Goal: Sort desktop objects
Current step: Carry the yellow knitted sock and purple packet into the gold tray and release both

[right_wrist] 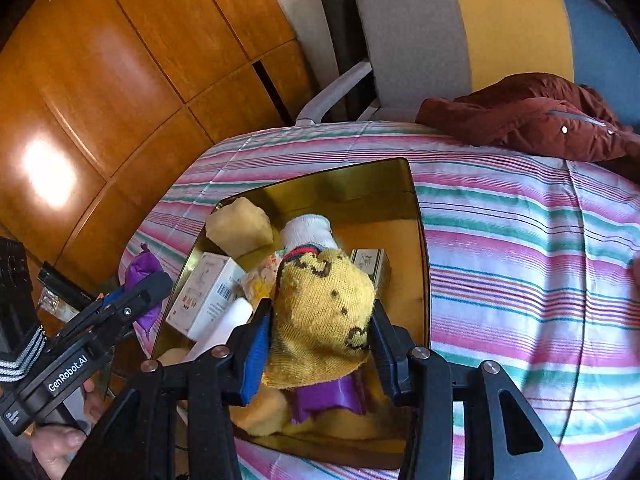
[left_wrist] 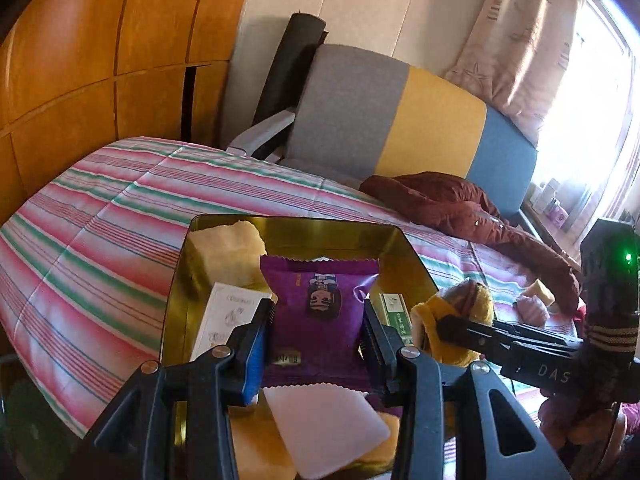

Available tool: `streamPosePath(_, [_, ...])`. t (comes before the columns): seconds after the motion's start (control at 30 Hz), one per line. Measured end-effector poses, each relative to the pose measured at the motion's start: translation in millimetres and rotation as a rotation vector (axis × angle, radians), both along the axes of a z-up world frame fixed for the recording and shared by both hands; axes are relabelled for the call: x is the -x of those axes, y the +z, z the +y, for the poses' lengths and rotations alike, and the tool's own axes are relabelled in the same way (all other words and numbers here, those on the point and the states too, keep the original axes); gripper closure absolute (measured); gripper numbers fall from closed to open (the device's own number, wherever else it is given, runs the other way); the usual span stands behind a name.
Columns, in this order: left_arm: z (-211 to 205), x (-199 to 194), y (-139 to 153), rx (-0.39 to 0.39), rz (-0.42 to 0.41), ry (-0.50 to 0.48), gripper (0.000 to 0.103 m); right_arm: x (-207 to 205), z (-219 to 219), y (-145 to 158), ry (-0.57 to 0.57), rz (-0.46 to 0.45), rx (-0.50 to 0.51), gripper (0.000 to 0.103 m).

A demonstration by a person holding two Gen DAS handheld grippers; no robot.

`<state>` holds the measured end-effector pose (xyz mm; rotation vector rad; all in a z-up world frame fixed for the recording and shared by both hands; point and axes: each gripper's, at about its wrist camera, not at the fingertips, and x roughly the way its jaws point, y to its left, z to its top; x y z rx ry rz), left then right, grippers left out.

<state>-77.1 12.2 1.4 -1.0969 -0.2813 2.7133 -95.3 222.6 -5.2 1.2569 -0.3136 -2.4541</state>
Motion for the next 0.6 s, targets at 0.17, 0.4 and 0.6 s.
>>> streamPosePath(0.17, [7, 19, -8, 0.003, -0.027, 0.0, 0.061, 15, -2, -2, -0.007, -0.015, -0.008, 0.056])
streamPosePath(0.4, [12, 46, -11, 0.01, -0.041, 0.011, 0.058, 46, -7, 2, -0.03, -0.022, -0.027, 0.055])
streamPosePath(0.6, [6, 60, -14, 0.002, -0.057, 0.025, 0.047, 73, -12, 10, -0.054, 0.001, -0.025, 0.025])
